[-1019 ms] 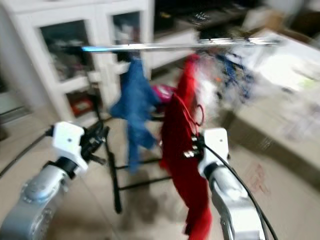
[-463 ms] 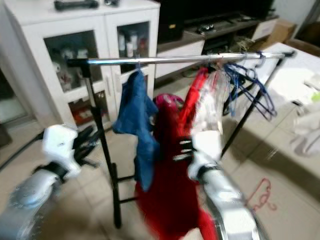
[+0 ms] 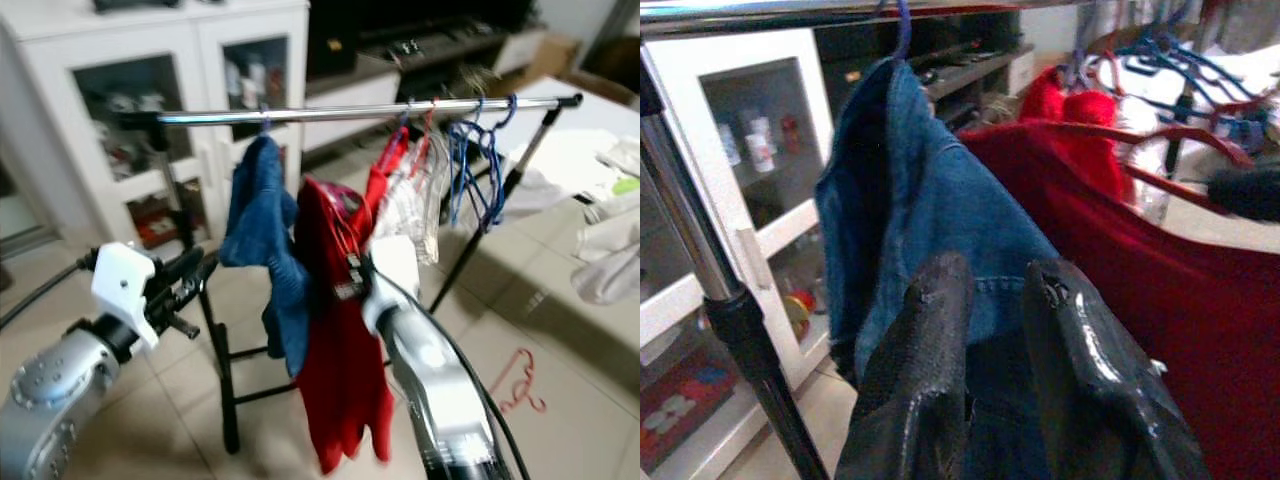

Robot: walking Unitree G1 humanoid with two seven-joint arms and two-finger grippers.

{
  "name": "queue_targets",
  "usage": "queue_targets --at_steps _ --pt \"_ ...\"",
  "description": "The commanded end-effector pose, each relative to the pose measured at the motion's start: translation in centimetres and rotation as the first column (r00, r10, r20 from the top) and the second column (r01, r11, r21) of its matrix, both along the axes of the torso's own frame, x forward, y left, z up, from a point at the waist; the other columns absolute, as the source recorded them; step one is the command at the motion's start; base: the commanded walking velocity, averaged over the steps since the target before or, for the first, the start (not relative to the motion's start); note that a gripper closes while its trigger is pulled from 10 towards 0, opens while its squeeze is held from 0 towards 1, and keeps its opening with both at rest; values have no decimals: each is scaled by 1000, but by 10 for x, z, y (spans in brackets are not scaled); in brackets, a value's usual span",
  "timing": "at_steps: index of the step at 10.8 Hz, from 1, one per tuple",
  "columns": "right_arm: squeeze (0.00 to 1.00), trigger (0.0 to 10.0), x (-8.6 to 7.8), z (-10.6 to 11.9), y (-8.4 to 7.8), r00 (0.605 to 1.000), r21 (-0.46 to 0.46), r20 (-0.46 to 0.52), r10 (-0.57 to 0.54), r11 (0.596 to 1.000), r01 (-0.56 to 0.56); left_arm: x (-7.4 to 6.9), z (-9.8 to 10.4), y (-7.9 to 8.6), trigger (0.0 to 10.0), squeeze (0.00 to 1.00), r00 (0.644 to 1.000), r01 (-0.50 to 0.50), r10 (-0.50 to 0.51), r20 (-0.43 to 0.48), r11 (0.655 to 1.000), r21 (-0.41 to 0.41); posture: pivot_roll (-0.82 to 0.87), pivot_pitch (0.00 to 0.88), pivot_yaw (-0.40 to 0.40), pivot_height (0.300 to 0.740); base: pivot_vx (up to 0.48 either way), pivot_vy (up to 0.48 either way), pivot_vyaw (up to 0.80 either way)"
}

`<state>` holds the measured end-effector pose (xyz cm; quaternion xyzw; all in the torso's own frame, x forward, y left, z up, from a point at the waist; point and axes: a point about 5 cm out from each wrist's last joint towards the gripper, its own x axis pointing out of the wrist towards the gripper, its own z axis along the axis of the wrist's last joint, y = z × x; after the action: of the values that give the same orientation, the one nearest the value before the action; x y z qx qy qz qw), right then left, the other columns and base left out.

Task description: Hang hanger

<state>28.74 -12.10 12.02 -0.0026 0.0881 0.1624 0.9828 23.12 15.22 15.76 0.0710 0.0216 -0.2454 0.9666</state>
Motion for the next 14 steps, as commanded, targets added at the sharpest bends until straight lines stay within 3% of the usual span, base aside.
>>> queue_targets --at_steps 1,2,4,6,9,11,13,14 --pt "0 10000 13 5 -3 999 6 34 -10 1000 10 1 8 -6 10000 0 998 68 -68 8 998 0 132 0 -43 740 0 0 0" --pt "0 10000 25 7 -6 999 7 32 -37 999 37 2 12 -7 10000 0 995 97 -97 14 995 19 137 0 -47 740 0 0 0" --pt "0 10000 43 0 -45 948 -84 7 -318 944 318 2 19 -7 10000 0 993 113 -113 17 993 25 154 0 -68 740 0 0 0" --pt "0 10000 47 0 -52 937 -91 34 -347 933 349 -1 20 -7 10000 0 992 126 -126 7 992 27 158 0 -71 740 0 0 0" --pt "0 10000 54 7 -27 969 -67 72 -238 968 243 3 25 -9 10000 0 991 129 -129 16 991 25 154 0 -70 740 0 0 0" --pt "0 10000 67 18 -10 977 -33 122 -177 983 182 8 28 -18 10000 0 989 145 -145 33 989 5 156 0 -70 740 0 0 0" --pt "0 10000 63 28 -5 980 18 159 -119 993 118 12 22 -22 10000 0 999 22 -20 40 999 -42 143 0 -80 740 0 0 0" --pt "0 10000 56 24 -7 980 -5 165 -107 994 109 18 15 -16 10000 0 995 -96 97 34 995 -23 139 0 -86 740 0 0 0"
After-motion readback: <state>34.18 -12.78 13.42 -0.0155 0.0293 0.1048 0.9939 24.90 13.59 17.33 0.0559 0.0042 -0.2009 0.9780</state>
